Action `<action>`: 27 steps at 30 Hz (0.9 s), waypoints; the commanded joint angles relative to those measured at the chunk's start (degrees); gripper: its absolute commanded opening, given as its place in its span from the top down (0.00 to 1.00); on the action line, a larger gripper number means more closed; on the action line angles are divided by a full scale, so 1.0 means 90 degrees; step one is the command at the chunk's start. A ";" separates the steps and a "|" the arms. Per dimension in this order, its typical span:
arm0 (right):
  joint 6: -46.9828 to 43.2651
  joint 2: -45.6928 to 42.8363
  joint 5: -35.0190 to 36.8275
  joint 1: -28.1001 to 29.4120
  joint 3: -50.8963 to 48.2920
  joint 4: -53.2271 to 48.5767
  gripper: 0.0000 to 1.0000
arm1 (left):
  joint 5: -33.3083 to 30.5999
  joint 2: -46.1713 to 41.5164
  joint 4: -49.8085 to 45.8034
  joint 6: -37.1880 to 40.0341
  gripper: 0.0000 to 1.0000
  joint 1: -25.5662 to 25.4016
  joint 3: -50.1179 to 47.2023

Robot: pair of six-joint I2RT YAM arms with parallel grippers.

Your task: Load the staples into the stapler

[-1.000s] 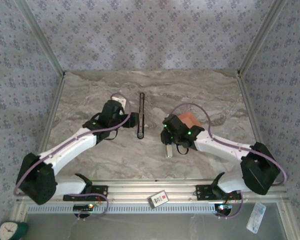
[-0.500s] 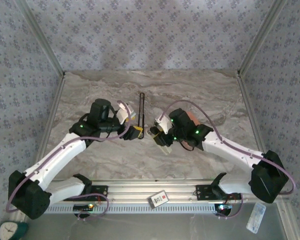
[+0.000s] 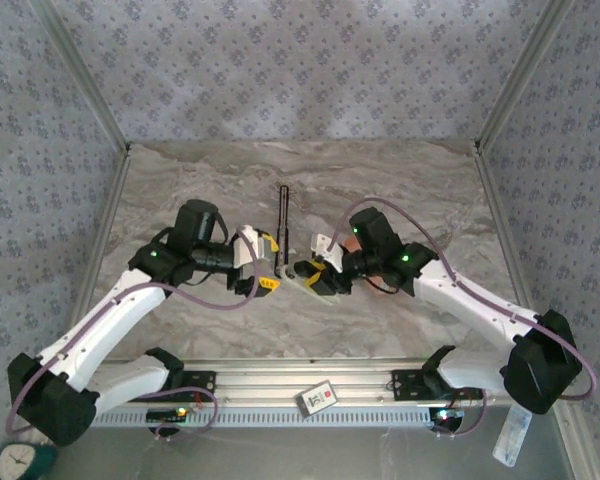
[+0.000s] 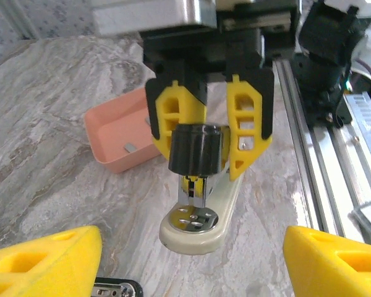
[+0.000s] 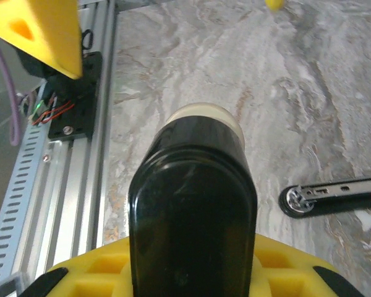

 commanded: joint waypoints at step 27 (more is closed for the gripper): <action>-0.1092 0.0452 -0.0831 0.0205 0.1080 -0.0018 0.98 | 0.0460 0.0501 0.0110 0.0431 0.58 -0.0443 -0.0003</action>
